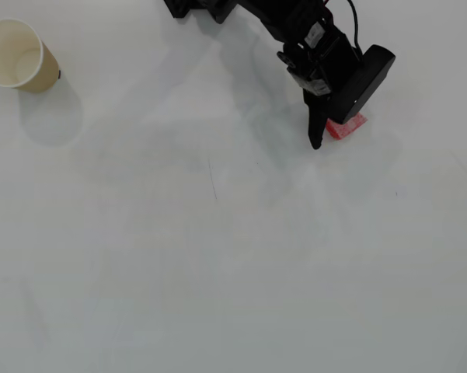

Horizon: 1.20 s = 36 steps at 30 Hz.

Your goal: Pick up the cube and drop it in the cup.

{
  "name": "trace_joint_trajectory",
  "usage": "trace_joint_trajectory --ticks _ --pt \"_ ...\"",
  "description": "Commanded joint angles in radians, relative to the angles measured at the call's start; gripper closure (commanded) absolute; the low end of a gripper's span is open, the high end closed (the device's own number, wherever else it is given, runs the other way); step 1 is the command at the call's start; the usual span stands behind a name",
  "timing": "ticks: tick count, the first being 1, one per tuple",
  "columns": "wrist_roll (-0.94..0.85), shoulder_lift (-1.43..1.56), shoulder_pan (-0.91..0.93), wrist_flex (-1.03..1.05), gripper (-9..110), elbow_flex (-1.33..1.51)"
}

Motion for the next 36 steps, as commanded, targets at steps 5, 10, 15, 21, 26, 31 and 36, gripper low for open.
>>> trace_joint_trajectory --ticks 5,10,15,21,26,31,36 --pt "-0.009 0.003 -0.026 -0.051 59 -0.143" --pt "-0.009 -0.021 -0.034 -0.06 59 -0.153" --pt "-0.008 -0.041 -0.009 -0.066 59 -0.164" --pt "-0.008 -0.054 0.021 -0.067 59 -0.166" --pt "-0.002 -0.054 0.034 -0.071 59 -0.15" --pt "0.0 -0.054 0.052 -0.071 59 -0.144" --pt "0.002 -0.054 0.06 -0.071 59 -0.144"
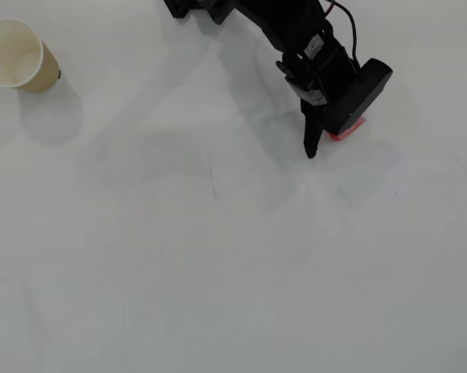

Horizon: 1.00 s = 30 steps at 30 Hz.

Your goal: Pick up the cube and drop it in the cup.

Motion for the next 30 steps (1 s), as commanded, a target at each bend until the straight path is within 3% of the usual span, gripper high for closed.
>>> trace_joint_trajectory --ticks 1,12,19,30 --pt "0.002 0.025 0.006 -0.037 59 -0.098" --pt "0.002 0.029 0.012 -0.029 60 -0.075" --pt "0.005 0.034 0.023 -0.021 83 -0.072" --pt "0.006 0.04 0.023 -0.031 94 -0.069"
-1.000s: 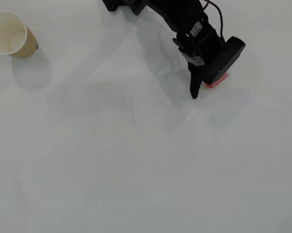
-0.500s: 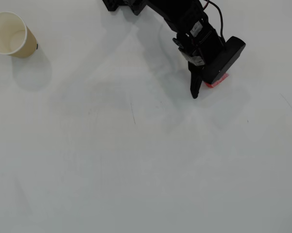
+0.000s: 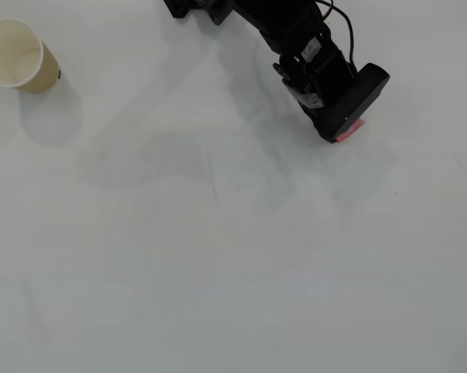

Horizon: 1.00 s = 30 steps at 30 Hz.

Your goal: Pick up the cube and drop it in the cup.

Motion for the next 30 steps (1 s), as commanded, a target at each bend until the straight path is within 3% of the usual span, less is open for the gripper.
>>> trace_joint_trajectory --ticks 1,12,30 --pt "0.006 0.04 -0.005 -0.031 94 -0.069" --pt "0.008 0.172 0.017 -0.031 94 -0.014" --pt "0.002 0.848 0.299 -0.029 94 0.333"
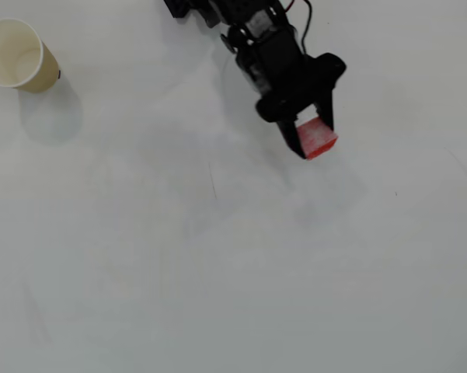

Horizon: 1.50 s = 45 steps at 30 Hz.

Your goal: Pick up the cube and drop it in the cup.

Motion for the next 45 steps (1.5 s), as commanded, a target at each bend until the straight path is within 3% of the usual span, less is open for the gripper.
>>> trace_joint_trajectory --ticks 1,14,45 --pt "0.0 0.199 0.092 0.02 94 0.003" --pt "-0.003 0.416 0.419 0.127 95 0.014" --pt "-0.005 0.439 1.189 0.321 95 -0.239"
